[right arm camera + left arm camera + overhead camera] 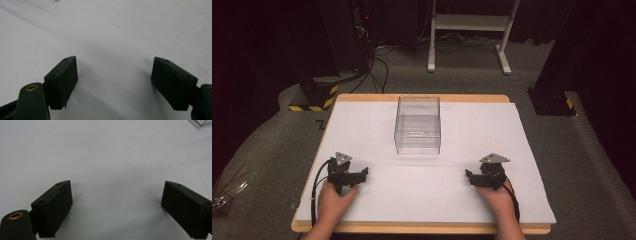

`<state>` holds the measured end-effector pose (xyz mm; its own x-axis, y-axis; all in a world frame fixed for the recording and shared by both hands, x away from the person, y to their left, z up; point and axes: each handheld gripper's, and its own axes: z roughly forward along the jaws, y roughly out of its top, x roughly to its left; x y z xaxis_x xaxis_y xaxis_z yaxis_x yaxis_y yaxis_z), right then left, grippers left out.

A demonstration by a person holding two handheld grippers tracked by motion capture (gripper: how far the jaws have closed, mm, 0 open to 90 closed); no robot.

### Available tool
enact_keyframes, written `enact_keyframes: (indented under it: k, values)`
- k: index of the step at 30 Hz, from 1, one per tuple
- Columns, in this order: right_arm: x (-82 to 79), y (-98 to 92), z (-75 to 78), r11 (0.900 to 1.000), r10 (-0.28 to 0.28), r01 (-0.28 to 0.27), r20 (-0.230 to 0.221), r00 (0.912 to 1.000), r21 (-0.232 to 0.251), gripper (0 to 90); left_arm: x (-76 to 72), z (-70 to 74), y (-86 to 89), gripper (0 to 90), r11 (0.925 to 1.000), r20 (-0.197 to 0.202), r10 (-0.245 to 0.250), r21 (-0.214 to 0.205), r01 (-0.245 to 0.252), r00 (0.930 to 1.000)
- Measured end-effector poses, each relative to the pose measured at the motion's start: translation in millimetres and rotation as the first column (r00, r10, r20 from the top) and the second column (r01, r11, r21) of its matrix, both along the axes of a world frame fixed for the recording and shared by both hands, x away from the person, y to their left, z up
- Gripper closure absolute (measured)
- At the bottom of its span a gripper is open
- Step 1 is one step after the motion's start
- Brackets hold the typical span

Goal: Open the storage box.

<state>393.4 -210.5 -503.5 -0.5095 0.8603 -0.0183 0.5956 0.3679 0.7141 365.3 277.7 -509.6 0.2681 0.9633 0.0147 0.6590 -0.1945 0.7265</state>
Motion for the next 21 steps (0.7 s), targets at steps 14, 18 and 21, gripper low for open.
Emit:
enact_keyframes:
  k: [14, 18, 21]
  values:
    - [0.1, 0.0, 0.2, 1.0, -0.004, 0.004, -0.006, 1.0, 0.003, 21.4, 0.1, -0.1, -0.1, 10.3, 1.0, 0.001, 0.001, 0.0, -0.001, 1.0]
    - [0.3, 0.2, 0.3, 1.0, 0.0, 0.0, -0.002, 1.0, -0.002, 21.4, 0.1, 0.0, 0.1, 10.3, 1.0, 0.0, -0.001, 0.0, 0.001, 1.0]
    - [0.0, 0.7, 0.3, 1.0, -0.003, 0.003, 0.001, 1.0, -0.005, 21.4, 0.0, -0.1, -0.1, 10.3, 1.0, 0.0, 0.001, -0.001, -0.001, 1.0]
